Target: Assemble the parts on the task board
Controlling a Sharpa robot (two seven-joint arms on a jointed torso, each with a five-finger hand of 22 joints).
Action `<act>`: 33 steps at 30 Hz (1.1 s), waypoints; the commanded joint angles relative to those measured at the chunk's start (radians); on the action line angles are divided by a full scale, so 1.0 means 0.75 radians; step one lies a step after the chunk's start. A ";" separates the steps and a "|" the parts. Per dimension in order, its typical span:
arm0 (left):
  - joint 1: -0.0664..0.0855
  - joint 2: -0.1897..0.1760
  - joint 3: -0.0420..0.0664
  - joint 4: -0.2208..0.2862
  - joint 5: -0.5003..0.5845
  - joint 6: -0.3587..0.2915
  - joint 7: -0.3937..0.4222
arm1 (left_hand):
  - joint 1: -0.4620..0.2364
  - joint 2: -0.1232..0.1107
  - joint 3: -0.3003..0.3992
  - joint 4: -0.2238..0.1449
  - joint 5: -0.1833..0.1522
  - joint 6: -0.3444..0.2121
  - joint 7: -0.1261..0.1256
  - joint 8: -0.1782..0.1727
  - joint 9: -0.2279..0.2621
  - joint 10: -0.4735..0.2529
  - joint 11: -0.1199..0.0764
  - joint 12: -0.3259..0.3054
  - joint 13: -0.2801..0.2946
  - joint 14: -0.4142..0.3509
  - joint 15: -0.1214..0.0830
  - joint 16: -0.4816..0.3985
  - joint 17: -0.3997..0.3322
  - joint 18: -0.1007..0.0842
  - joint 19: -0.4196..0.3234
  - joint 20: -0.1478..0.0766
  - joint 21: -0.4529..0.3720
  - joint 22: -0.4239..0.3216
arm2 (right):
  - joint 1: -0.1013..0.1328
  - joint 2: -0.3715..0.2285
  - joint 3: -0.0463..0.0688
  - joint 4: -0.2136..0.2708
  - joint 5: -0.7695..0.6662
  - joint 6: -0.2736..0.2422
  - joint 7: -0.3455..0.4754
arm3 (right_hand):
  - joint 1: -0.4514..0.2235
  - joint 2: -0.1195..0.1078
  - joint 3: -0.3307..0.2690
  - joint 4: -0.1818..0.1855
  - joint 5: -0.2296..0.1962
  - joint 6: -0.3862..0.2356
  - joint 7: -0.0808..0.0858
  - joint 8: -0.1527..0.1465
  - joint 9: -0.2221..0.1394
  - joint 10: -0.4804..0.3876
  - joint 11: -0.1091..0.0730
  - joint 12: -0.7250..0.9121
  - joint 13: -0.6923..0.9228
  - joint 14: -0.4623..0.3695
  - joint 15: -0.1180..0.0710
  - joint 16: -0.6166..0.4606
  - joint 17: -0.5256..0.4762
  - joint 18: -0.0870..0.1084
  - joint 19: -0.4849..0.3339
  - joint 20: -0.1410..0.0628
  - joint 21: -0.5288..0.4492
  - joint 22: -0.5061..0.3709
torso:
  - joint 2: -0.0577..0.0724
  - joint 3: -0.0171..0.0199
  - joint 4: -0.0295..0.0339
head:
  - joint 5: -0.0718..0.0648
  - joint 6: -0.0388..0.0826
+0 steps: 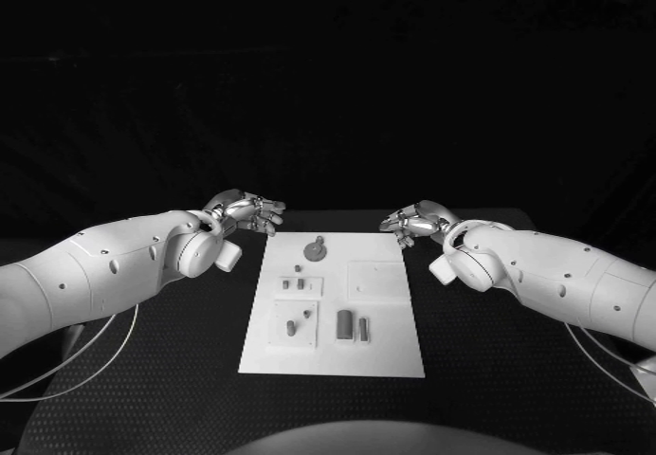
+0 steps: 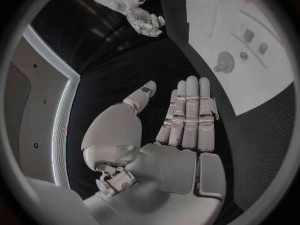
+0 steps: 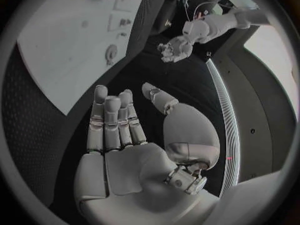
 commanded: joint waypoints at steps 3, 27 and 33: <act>0.004 0.069 0.005 -0.140 0.115 0.079 0.090 | 0.015 0.016 0.010 -0.025 -0.009 -0.003 -0.010 -0.002 -0.012 -0.047 0.026 -0.044 -0.021 -0.055 0.029 -0.075 -0.009 -0.009 -0.079 0.022 -0.017 -0.014 | -0.003 0.101 0.019 -0.236 0.329 0.050 0.187 | 0.008 0.020 0.019 -0.001 -0.001 -0.037 0.031 0.008 -0.001 -0.027 0.036 -0.285 -0.305 -0.093 0.077 -0.343 -0.161 -0.034 -0.152 0.064 -0.192 -0.097 | -0.054 -0.0100 -0.0280 | 0.013 0.113; -0.077 0.210 0.018 -0.433 0.148 0.193 0.113 | -1.242 0.070 -0.664 0.303 -0.133 -1.084 -0.233 -0.495 -0.595 -1.607 -0.125 -0.139 -0.481 -1.393 -0.041 -0.887 -0.658 -0.020 -1.398 0.088 -0.099 -1.483 | -0.117 0.247 0.083 -0.550 0.360 0.154 0.255 | -1.168 0.125 -0.884 0.295 -0.253 -1.227 -0.198 -0.245 -0.936 -1.278 -0.058 -1.208 -1.290 -1.350 0.067 -1.607 -1.098 -0.320 -1.176 -0.125 -0.872 -0.700 | -0.124 -0.0074 -0.0821 | 0.074 0.260; -0.083 0.192 0.027 -0.378 0.159 0.142 0.132 | -1.242 0.070 -0.664 0.303 -0.133 -1.084 -0.233 -0.495 -0.595 -1.607 -0.125 -0.139 -0.481 -1.393 -0.041 -0.887 -0.658 -0.020 -1.398 0.088 -0.099 -1.483 | -0.116 0.226 0.085 -0.495 0.378 0.115 0.267 | -1.168 0.125 -0.884 0.295 -0.253 -1.227 -0.198 -0.245 -0.936 -1.278 -0.058 -1.208 -1.290 -1.350 0.067 -1.607 -1.098 -0.320 -1.176 -0.125 -0.872 -1.693 | -0.097 -0.0116 -0.0669 | 0.053 0.263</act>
